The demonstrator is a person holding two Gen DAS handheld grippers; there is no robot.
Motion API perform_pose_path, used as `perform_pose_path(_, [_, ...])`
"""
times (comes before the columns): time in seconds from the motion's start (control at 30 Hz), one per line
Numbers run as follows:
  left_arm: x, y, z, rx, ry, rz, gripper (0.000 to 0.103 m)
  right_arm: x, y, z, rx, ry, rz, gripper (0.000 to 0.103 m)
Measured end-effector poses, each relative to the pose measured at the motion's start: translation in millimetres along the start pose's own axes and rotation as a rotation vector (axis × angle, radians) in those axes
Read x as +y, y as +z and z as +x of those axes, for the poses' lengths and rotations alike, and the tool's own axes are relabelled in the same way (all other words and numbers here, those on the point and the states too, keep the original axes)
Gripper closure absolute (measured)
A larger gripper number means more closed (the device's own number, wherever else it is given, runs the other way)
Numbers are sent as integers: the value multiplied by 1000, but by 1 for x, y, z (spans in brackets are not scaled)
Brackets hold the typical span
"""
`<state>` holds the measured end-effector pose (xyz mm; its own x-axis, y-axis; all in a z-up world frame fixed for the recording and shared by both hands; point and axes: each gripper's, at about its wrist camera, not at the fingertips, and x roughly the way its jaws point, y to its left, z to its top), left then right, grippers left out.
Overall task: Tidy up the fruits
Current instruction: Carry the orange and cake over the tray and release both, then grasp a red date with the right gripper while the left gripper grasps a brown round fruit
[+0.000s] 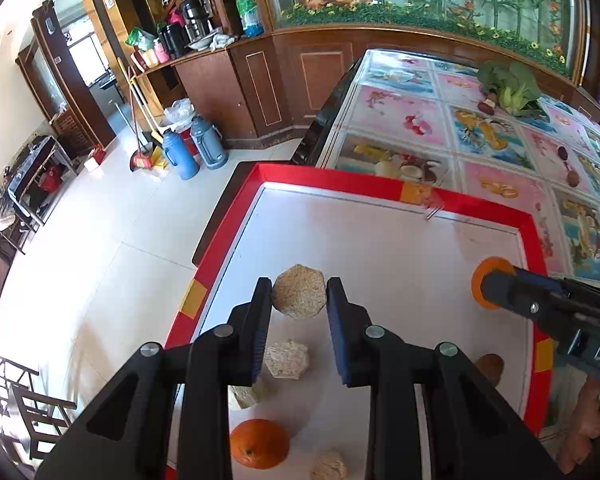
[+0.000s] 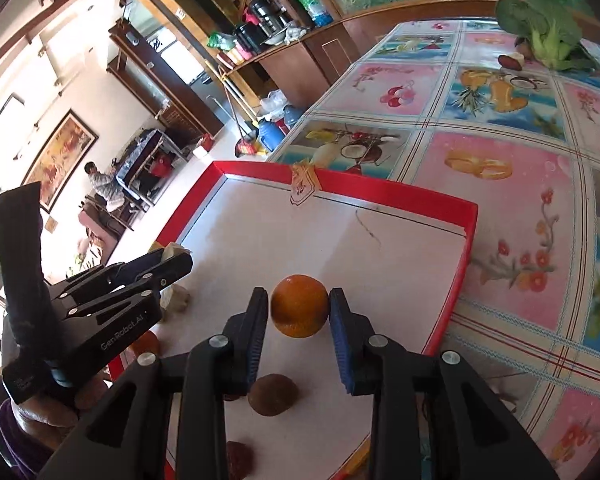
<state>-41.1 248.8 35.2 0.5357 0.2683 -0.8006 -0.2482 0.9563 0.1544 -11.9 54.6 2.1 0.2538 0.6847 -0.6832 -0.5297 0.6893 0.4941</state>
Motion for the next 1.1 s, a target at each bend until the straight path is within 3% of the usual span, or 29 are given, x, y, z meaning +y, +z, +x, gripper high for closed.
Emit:
perform_pose_path(0.17, [3, -6, 13, 27, 29, -14, 73, -6, 3, -24, -85, 59, 12, 69])
perform_pose_path(0.23, [2, -8, 14, 35, 24, -19, 72, -11, 6, -36, -143, 39, 5, 69])
perform_pose_path(0.37, [0, -11, 6, 12, 32, -22, 45, -39, 17, -58, -226, -17, 42, 69])
perform_pose_path(0.7, [-31, -7, -23, -39, -28, 43, 45, -153, 43, -126, -380, -121, 325, 68])
perform_pose_path(0.83, [-57, 0, -31, -58, -69, 84, 45, -193, 53, -142, -367, -185, 409, 67])
perform_pose_path(1.1, [-128, 25, -43, -94, -159, 181, 45, -232, 104, -129, -215, -340, 426, 70])
